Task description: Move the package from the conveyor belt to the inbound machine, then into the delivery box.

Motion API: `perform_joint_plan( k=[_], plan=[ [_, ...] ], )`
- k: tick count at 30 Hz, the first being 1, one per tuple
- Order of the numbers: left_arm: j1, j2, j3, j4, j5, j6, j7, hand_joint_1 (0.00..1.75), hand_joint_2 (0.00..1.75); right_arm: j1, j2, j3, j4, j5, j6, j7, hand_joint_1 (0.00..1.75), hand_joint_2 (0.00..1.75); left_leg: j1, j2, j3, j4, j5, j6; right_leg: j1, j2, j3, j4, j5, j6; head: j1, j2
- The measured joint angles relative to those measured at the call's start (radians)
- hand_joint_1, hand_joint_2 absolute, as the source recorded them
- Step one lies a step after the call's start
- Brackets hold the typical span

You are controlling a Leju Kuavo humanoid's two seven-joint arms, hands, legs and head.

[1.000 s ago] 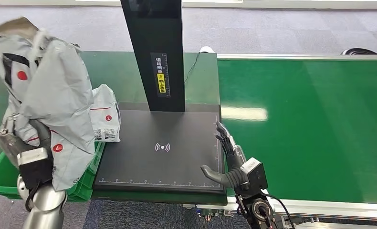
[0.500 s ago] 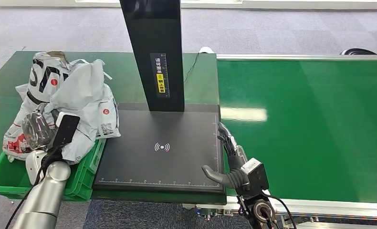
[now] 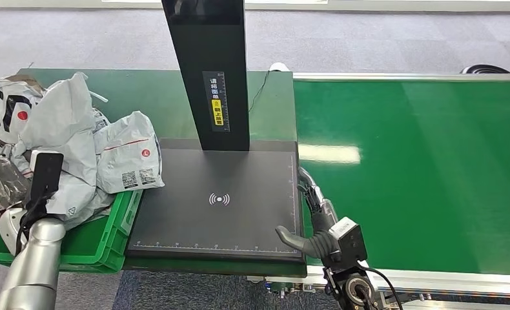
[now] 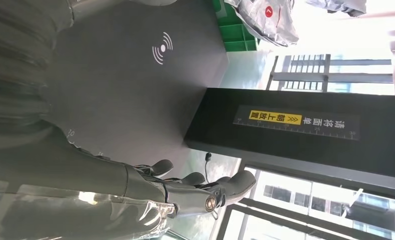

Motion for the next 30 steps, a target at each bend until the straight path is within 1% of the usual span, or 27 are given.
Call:
perform_joint_plan(
  k=[2,3,4,9,13,16,18,22,24,27,30],
  plan=[
    [0.004,0.001,0.000,-0.001,-0.002,-0.010,-0.001,0.34,1.75,0.001,0.000,-0.001,0.000,0.000,0.001,0.000,0.00,1.75,0.000,0.000,0.000,0.000,0.000,0.000,0.000,0.000,0.000,0.000,0.000,0.000,0.000,0.000],
    [0.007,0.001,0.000,-0.003,-0.003,-0.015,0.000,0.03,1.75,0.001,0.000,-0.001,0.000,0.000,0.002,-0.001,0.00,1.75,0.000,0.000,0.000,0.000,0.000,0.000,0.000,0.000,0.000,0.000,0.000,0.000,0.000,0.000],
    [0.010,0.001,-0.001,-0.006,-0.004,-0.020,0.000,0.00,1.75,0.001,0.000,-0.002,0.000,0.000,0.004,-0.001,0.00,1.75,0.000,0.000,0.000,0.000,0.000,0.000,0.000,0.000,0.000,0.000,0.000,0.000,0.000,0.000],
    [0.046,-0.007,-0.010,-0.056,0.013,-0.053,-0.002,0.00,1.75,-0.001,0.000,-0.009,0.000,0.003,0.007,-0.004,0.00,1.75,0.000,0.000,0.000,0.000,0.000,0.000,0.000,0.000,0.000,0.000,0.000,0.000,0.000,0.000],
    [0.106,-0.027,-0.026,-0.147,0.088,-0.064,-0.047,0.00,1.75,-0.001,0.000,-0.017,0.000,0.005,0.007,-0.005,0.00,1.75,0.000,0.000,0.000,0.000,0.000,0.000,0.000,0.000,0.000,0.000,0.000,0.000,0.000,0.000],
    [0.164,-0.055,-0.041,-0.234,0.149,-0.050,-0.098,0.00,1.75,0.000,0.000,-0.023,0.000,0.005,0.006,-0.009,0.00,1.75,0.000,0.000,0.000,0.000,0.000,0.000,0.000,0.000,0.000,0.000,0.000,0.000,0.000,0.000],
    [0.203,-0.078,-0.050,-0.295,0.195,-0.021,-0.143,0.00,1.75,0.002,-0.001,-0.027,0.000,0.005,0.006,-0.014,0.00,1.75,0.000,0.000,-0.001,0.000,0.000,0.000,0.000,0.000,-0.001,0.000,0.000,0.000,0.000,0.000],
    [0.293,-0.138,-0.068,-0.456,0.325,0.066,-0.276,0.00,1.75,0.010,-0.005,-0.034,0.001,0.002,0.007,-0.023,0.00,1.75,0.000,0.000,-0.001,0.000,-0.001,0.000,0.000,0.000,-0.001,0.000,0.000,0.000,0.000,0.000],
    [0.342,-0.166,-0.084,-0.542,0.392,0.086,-0.337,0.00,1.75,0.018,-0.006,-0.037,0.001,0.001,0.007,-0.026,0.00,1.75,0.000,0.000,-0.002,0.000,-0.001,0.000,0.000,0.000,-0.002,0.000,0.000,0.000,0.000,0.000],
    [0.394,-0.195,-0.117,-0.664,0.441,0.096,-0.369,0.00,1.75,0.036,-0.006,-0.042,-0.005,0.001,-0.001,-0.028,0.00,1.75,0.000,-0.001,-0.002,0.000,-0.001,0.000,0.000,0.000,-0.002,-0.001,0.000,0.000,0.000,0.000],
    [0.410,-0.216,-0.153,-0.754,0.441,0.096,-0.373,0.00,1.75,0.068,-0.006,-0.047,-0.037,0.006,-0.020,-0.020,0.00,1.75,0.000,-0.001,-0.002,0.000,-0.001,0.000,0.000,-0.001,-0.002,-0.001,0.000,0.000,0.000,0.000]
  ],
)
